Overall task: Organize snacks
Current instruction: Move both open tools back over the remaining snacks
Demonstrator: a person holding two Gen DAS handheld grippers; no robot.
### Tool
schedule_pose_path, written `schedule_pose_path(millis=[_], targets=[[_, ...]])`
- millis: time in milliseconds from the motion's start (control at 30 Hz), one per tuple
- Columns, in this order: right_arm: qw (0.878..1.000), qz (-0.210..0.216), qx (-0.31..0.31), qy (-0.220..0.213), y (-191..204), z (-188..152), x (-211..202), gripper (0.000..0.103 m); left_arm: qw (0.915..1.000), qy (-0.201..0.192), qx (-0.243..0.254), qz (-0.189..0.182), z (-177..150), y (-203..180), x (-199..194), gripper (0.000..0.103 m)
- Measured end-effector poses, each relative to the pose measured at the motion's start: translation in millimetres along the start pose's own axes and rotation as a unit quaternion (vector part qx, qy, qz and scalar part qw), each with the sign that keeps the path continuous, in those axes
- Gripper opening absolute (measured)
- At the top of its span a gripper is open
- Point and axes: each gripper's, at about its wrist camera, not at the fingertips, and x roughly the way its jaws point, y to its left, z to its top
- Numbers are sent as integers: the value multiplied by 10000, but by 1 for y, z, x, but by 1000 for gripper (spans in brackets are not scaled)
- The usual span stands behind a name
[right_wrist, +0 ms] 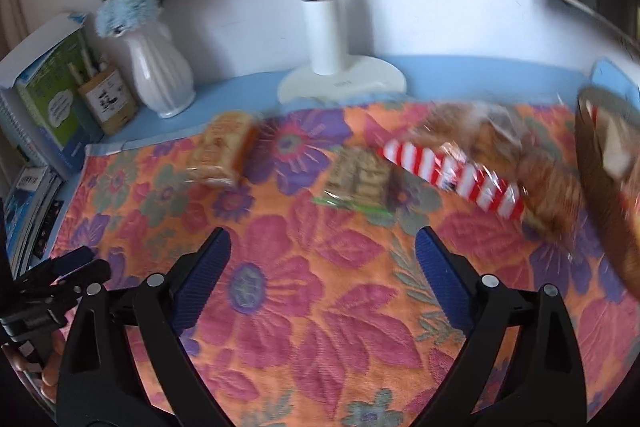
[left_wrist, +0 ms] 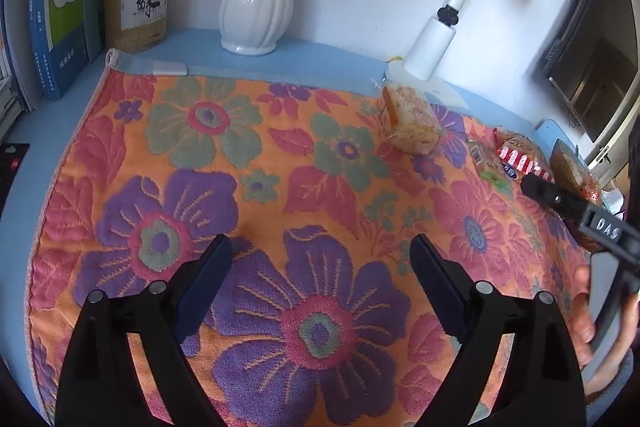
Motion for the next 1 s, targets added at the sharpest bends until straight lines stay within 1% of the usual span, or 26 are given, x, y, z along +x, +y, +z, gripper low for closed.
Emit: schedule_pose_path(millis=[33, 67, 133, 167, 333, 367, 433, 467, 500, 533, 567, 633, 700, 733, 767, 800, 833, 867, 900, 933, 967, 1000], targets=[[9999, 33, 124, -16, -7, -1, 0, 94, 10000, 42, -12, 21, 0, 0, 2, 89], [9992, 208, 341, -17, -17, -2, 0, 94, 10000, 58, -12, 33, 0, 0, 3, 89], [9972, 450, 575, -135, -27, -2, -7, 98, 10000, 68, -22, 29, 0, 1, 4, 90], [9969, 447, 628, -178, -29, -2, -9, 100, 10000, 85, -31, 23, 0, 1, 6, 90], [9935, 456, 999, -302, -42, -1, -10, 100, 9998, 145, 22, 97, 1, -1, 8, 93], [9925, 479, 1085, -302, -46, -1, -10, 100, 9998, 156, 44, 148, 2, -3, 10, 93], [9911, 461, 1197, -355, -50, -2, -12, 100, 9990, 193, 118, 384, 2, -8, 10, 93], [9900, 470, 1270, -398, -53, -2, -14, 100, 9979, 306, 227, 526, 3, -14, 9, 93], [9892, 472, 1320, -417, -55, -4, -16, 100, 9972, 419, 290, 541, 5, -19, 7, 93], [9887, 475, 1363, -416, -56, -4, -16, 100, 9970, 526, 364, 427, 10, -28, 1, 93], [9886, 494, 1371, -390, -56, -4, -15, 100, 9973, 525, 407, 302, 16, -33, -6, 93], [9901, 493, 1257, -372, -52, -5, -16, 100, 9984, 377, 431, 36, 38, -48, -23, 94], [9940, 339, 945, -438, -37, -5, -22, 100, 9986, 219, 485, -73, 61, -61, -26, 96], [9957, 266, 781, -426, -29, -6, -24, 100, 9982, 97, 584, -67, 74, -70, -22, 96], [9977, 199, 553, -327, -17, -7, -23, 99, 9978, 12, 658, -47, 82, -76, -15, 96], [9986, 206, 454, -182, -12, -9, -20, 89, 9974, -26, 720, -38, 91, -82, -2, 96], [9985, 334, 410, 102, -7, -11, -14, 80, 9971, -6, 757, -12, 100, -88, 18, 96], [9977, 381, 430, 358, -6, -14, -8, 63, 9973, 48, 738, -2, 105, -91, 34, 96], [9973, 307, 448, 502, -6, -16, -3, 61, 9974, 168, 701, -51, 110, -93, 52, 95], [9964, 204, 484, 660, -7, -16, 4, 61, 9973, 290, 652, -153, 115, -93, 69, 94], [9951, 241, 539, 788, -10, -13, 11, 61, 9970, 418, 583, -289, 119, -93, 87, 93], [9953, 266, 542, 756, -10, -8, 12, 64, 9968, 496, 521, -351, 121, -93, 100, 90]])
